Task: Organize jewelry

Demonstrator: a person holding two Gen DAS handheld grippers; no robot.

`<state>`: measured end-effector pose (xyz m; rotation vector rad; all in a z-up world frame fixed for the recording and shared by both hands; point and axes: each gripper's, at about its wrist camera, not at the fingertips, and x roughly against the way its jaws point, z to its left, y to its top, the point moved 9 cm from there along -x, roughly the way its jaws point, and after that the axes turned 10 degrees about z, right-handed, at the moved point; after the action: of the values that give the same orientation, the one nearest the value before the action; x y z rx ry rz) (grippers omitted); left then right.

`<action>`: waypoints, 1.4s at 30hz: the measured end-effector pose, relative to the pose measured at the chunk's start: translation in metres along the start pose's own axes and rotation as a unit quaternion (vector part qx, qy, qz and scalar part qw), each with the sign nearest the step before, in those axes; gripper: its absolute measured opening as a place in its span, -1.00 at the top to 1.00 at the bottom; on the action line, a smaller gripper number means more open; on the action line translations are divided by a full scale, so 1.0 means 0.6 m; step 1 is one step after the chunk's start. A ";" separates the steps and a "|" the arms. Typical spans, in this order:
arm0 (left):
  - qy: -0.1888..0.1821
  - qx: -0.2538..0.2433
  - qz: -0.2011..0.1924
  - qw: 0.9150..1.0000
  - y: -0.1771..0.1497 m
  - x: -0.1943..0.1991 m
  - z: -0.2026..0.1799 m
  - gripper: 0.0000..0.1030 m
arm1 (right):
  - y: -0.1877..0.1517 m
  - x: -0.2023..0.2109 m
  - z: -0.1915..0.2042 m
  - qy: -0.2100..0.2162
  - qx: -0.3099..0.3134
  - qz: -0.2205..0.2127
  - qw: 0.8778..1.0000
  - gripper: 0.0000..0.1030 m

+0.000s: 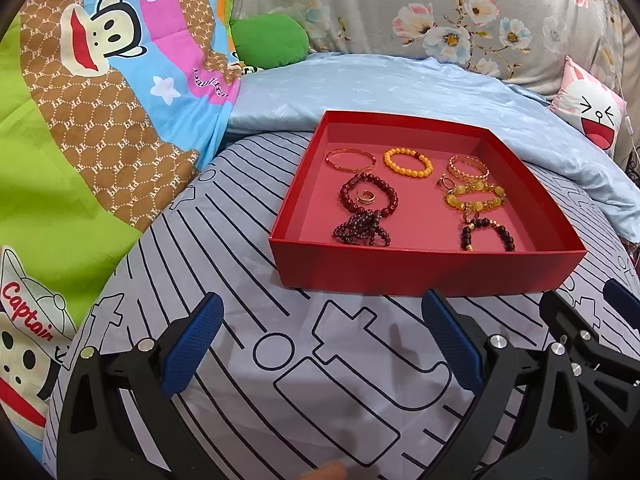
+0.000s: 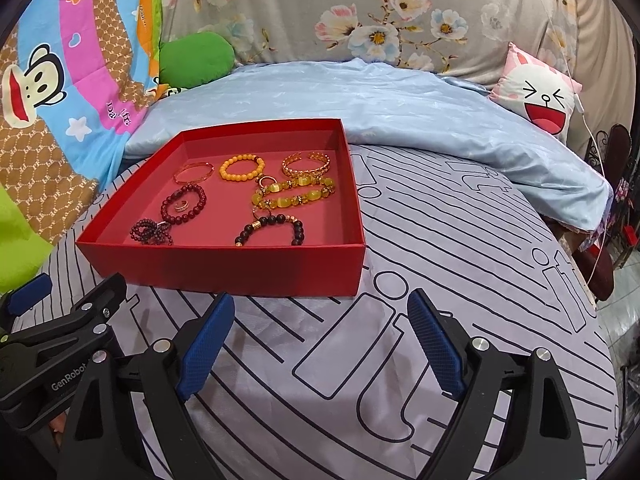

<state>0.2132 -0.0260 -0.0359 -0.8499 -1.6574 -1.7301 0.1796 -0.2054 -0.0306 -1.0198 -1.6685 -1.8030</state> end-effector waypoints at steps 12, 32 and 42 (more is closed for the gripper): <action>0.002 0.003 -0.001 1.000 0.001 0.002 0.001 -0.84 | 0.003 0.002 0.002 -0.001 0.002 -0.002 1.000 -0.64; 0.003 0.007 0.001 1.000 0.004 0.003 0.006 -0.84 | 0.003 0.003 0.005 0.000 0.002 -0.001 1.000 -0.64; 0.002 0.008 0.001 1.000 0.004 0.002 0.006 -0.84 | 0.004 0.003 0.005 -0.001 0.001 -0.001 1.000 -0.64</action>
<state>0.2146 -0.0222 -0.0332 -0.8399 -1.6639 -1.7142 0.1810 -0.2026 -0.0280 -1.0184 -1.6737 -1.8015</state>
